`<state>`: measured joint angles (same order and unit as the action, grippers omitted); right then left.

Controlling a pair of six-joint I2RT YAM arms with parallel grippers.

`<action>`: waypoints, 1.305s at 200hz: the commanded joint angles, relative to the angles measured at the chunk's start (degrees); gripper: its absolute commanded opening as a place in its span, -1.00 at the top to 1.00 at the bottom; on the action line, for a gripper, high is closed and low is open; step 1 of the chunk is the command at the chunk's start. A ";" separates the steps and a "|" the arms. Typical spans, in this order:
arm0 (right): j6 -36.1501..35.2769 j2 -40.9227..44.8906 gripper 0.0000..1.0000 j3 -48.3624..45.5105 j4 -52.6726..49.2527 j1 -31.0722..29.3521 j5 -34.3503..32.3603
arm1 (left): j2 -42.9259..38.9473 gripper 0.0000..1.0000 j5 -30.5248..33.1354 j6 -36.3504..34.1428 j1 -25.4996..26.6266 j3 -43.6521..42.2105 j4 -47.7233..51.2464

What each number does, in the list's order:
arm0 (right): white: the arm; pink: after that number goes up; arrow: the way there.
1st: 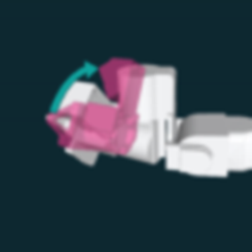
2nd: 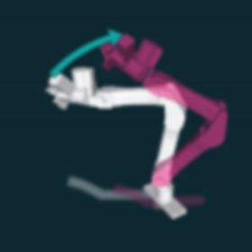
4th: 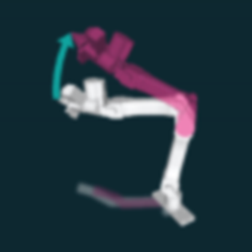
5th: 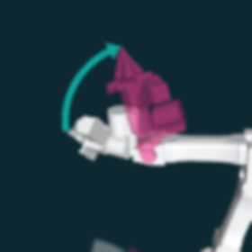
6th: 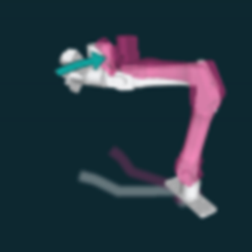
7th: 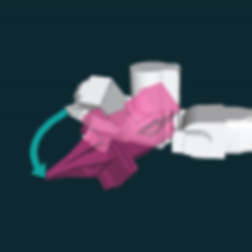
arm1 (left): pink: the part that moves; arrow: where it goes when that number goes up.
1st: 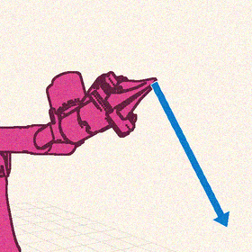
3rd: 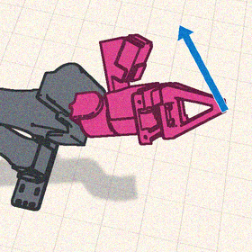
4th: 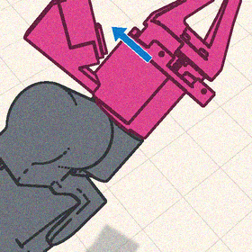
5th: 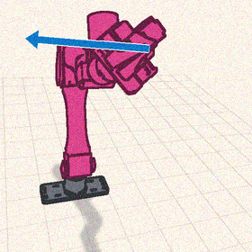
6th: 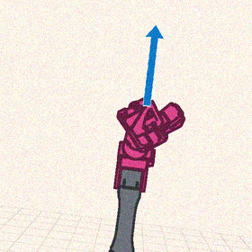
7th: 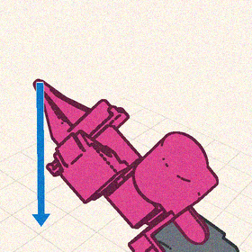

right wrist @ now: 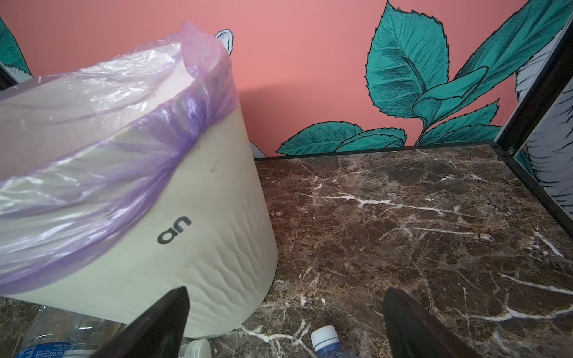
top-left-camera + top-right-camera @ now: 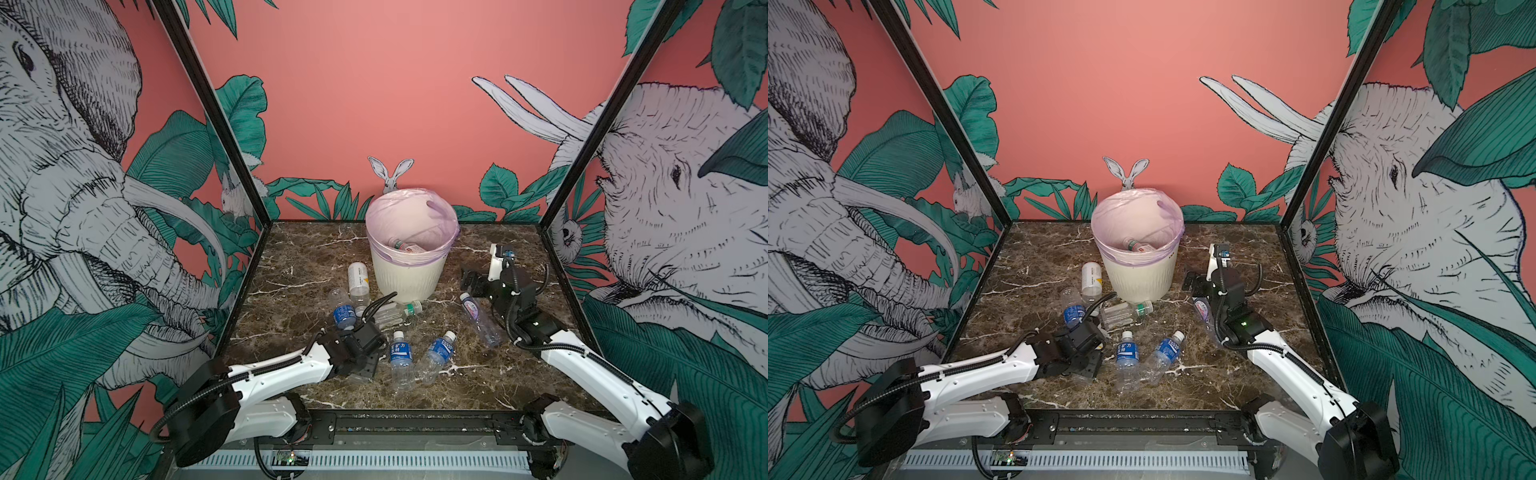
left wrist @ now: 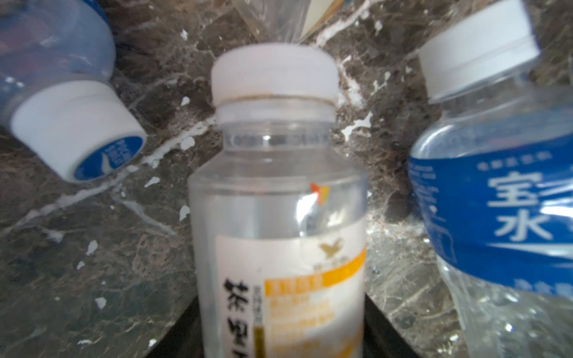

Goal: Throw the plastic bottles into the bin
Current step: 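Close the left gripper on the tea bottle and lift it upright, then carry the tea bottle up over the bin with the left gripper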

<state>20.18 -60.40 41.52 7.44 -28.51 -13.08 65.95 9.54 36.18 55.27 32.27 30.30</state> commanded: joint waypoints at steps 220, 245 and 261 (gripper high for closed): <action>-0.10 -0.51 -0.98 1.57 1.85 -0.25 0.24 | -41.18 0.08 15.11 -23.72 0.37 13.10 2.86; -0.14 -0.47 -0.98 1.68 1.65 -0.28 0.29 | -38.31 0.07 14.55 -27.92 0.37 18.41 1.32; -0.06 -0.42 -0.99 1.65 1.61 -0.23 0.41 | -35.63 0.06 14.71 -30.73 0.37 22.26 0.18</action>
<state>20.16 -60.77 41.52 7.46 -28.51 -12.88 27.03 23.18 11.60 55.46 49.10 32.93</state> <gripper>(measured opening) 0.991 0.595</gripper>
